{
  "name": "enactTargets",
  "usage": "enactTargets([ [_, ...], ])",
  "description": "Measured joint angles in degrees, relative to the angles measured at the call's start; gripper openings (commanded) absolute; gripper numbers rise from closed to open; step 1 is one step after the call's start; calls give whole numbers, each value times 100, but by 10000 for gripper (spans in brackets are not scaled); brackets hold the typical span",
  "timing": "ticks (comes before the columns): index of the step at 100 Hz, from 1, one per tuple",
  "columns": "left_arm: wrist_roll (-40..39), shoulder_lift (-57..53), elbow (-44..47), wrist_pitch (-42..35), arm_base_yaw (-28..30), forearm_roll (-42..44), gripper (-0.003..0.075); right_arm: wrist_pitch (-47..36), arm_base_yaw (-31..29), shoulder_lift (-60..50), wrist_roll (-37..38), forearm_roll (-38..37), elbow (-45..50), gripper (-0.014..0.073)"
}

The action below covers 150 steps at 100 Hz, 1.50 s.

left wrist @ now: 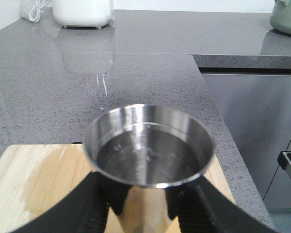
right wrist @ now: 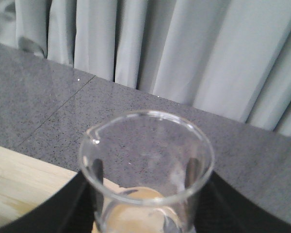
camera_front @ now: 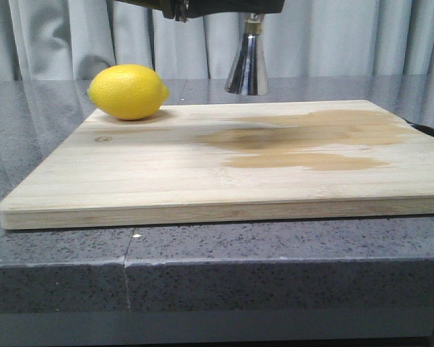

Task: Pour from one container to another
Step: 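Lower the glass beaker back onto the board with the right gripper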

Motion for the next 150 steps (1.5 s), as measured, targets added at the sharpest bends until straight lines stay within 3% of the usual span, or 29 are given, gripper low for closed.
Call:
enactTargets([
  [19,0,0,0,0,0,0,220,-1453,86,107,25,1071,1046,298],
  [38,0,0,0,0,0,0,220,-2453,495,520,126,1274,1603,298],
  [60,0,0,0,0,0,0,220,-3037,828,1289,540,1301,1679,298],
  [94,0,0,0,0,0,0,220,-3626,910,2120,1969,-35,1679,298],
  [117,0,0,0,0,0,0,220,-3956,910,2467,2087,-600,1679,298],
  [150,0,0,0,0,0,0,220,-4246,910,2850,2097,-696,1679,298],
])
